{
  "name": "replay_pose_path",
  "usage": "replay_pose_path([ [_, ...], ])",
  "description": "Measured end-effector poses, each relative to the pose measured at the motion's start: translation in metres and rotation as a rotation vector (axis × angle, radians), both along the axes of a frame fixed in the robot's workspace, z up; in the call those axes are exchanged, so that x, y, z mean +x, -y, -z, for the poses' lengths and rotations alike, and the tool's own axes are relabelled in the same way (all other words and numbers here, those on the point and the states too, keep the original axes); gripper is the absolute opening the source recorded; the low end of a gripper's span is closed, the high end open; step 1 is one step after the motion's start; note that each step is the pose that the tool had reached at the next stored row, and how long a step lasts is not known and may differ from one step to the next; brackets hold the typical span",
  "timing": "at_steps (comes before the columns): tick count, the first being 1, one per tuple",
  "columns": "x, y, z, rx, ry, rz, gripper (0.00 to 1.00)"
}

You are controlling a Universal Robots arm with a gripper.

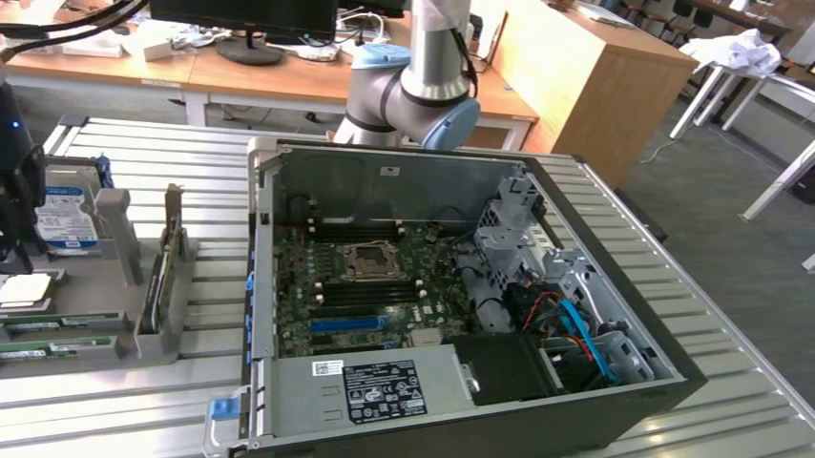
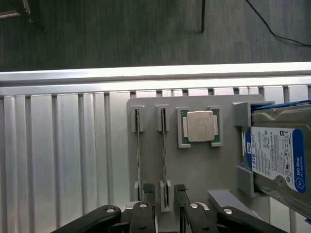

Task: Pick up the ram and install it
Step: 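Pick up the ram and move it above insertion slot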

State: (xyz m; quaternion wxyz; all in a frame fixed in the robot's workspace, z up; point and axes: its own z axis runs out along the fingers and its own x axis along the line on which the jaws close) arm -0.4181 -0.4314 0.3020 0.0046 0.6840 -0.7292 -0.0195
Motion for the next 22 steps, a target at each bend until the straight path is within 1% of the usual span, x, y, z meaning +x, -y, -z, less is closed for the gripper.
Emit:
replay_pose_path([
  [5,0.0,0.0,0.0078,0.0001,0.0003,0.0,0.3],
  [8,0.0,0.0,0.0078,0.0,0.0001,0.0,0.3],
  [10,0.0,0.0011,0.0078,0.0,0.0001,0.0,0.3],
  [12,0.0,0.0033,0.0078,0.0,0.0001,0.0,0.3],
  [20,-0.002,0.0163,0.0078,0.0,0.0001,0.0,0.3],
  [22,-0.002,0.0183,0.0078,0.0,0.0001,0.0,0.3],
])
